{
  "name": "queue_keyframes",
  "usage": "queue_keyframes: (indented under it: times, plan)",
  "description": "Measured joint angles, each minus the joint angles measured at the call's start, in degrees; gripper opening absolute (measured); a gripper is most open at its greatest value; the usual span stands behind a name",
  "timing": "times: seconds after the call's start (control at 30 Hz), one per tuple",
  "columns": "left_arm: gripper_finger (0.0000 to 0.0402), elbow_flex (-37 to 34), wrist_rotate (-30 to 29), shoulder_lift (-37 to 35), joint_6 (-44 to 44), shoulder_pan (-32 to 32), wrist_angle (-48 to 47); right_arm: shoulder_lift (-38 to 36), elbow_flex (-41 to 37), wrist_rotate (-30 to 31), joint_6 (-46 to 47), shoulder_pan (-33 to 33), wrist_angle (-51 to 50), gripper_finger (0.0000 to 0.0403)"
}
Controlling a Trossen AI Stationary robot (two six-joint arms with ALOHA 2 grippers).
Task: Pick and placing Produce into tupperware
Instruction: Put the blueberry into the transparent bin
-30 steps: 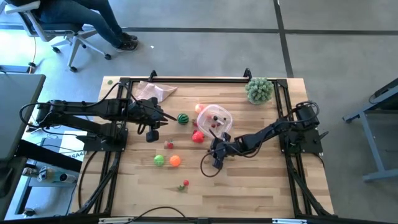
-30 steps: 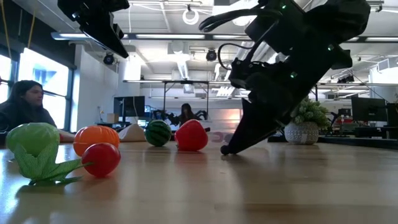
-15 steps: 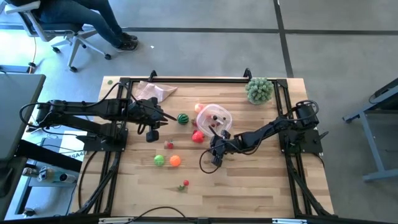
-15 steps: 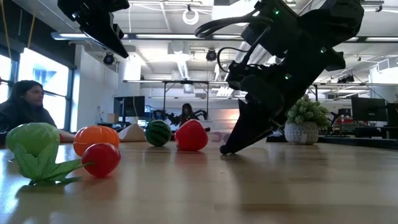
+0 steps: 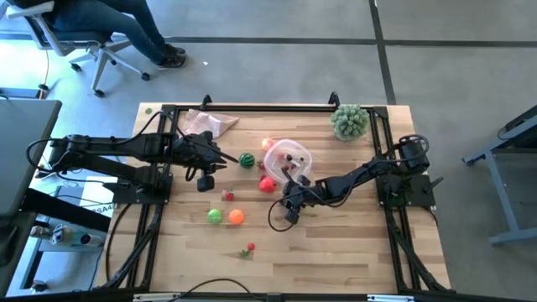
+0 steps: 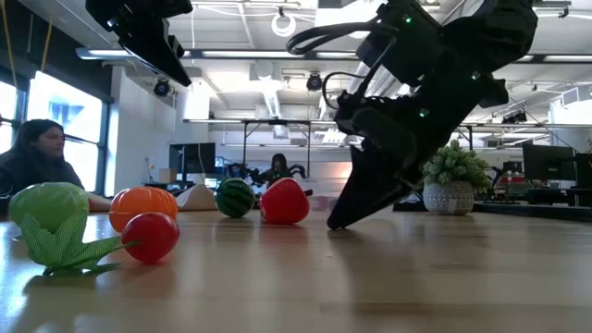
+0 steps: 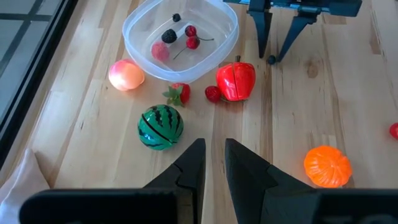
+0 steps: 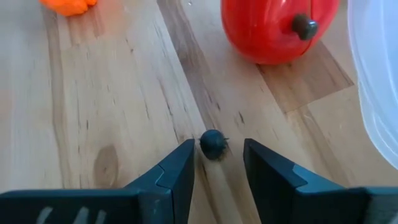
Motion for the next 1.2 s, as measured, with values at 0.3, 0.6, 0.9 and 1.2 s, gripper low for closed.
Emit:
queue_keyframes:
  times: [0.3, 0.6, 0.9, 1.2]
  plan:
    - [0.0051, 0.0, 0.0, 0.0, 0.0, 0.0, 0.0, 0.0, 0.0, -1.0, 0.3, 0.0, 0.1, 0.0125]
    - [0.0051, 0.0, 0.0, 0.0, 0.0, 0.0, 0.0, 0.0, 0.0, -2.7, 0.3, 0.0, 0.2, 0.0077]
    - [0.0051, 0.0, 0.0, 0.0, 0.0, 0.0, 0.0, 0.0, 0.0, -3.2, 0.9, 0.1, 0.4, 0.0049]
    - [0.0051, 0.0, 0.0, 0.0, 0.0, 0.0, 0.0, 0.0, 0.0, -3.7, 0.8, 0.1, 1.0, 0.0042]
